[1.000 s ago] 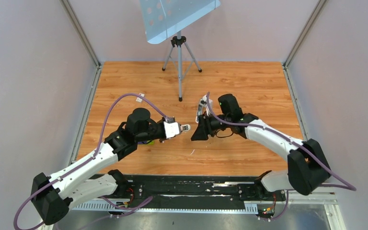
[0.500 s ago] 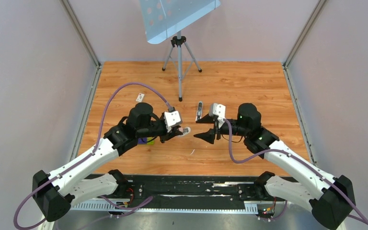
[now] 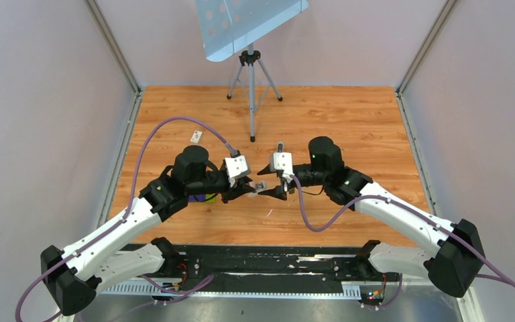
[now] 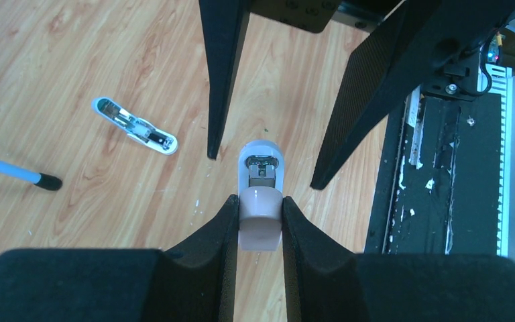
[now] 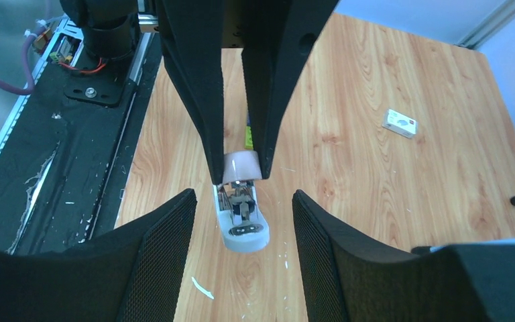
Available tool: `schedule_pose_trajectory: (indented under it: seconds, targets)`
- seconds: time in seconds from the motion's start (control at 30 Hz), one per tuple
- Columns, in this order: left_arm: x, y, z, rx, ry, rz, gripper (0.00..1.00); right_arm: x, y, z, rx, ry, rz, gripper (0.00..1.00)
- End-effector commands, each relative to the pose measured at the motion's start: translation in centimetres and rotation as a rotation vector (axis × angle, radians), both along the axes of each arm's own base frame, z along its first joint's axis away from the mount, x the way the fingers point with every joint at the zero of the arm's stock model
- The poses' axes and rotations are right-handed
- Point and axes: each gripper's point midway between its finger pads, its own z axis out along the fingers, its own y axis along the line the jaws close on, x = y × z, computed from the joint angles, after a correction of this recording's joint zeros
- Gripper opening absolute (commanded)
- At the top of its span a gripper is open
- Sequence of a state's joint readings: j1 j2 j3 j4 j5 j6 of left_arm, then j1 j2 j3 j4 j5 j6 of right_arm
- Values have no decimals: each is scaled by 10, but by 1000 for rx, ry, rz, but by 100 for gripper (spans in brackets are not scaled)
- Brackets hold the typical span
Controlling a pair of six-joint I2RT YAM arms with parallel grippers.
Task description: Load the staples into the stapler
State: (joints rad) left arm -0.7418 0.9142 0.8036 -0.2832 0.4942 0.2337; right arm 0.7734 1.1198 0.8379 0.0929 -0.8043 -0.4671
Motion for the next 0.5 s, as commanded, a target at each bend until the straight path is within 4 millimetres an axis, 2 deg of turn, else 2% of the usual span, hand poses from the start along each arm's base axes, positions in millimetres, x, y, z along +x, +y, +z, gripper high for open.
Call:
schedule_pose_trajectory:
  seconds: [0.0, 0.1, 0.17, 0.33, 0.47]
  targets:
    - [-3, -1, 2, -25, 2, -12, 0, -11, 10, -6, -45, -23, 71, 59]
    - [-3, -1, 5, -30, -6, -12, 0, -11, 13, -10, -59, -15, 79, 57]
    - [-2, -1, 8, -37, -15, -9, 0, -8, 15, -13, -69, -11, 72, 51]
    - [6, 3, 15, -56, -38, 42, 0, -9, 12, -29, -114, 25, 68, 45]
    - [13, 8, 25, -96, -30, 78, 0, -6, 10, -38, -133, 41, 45, 28]
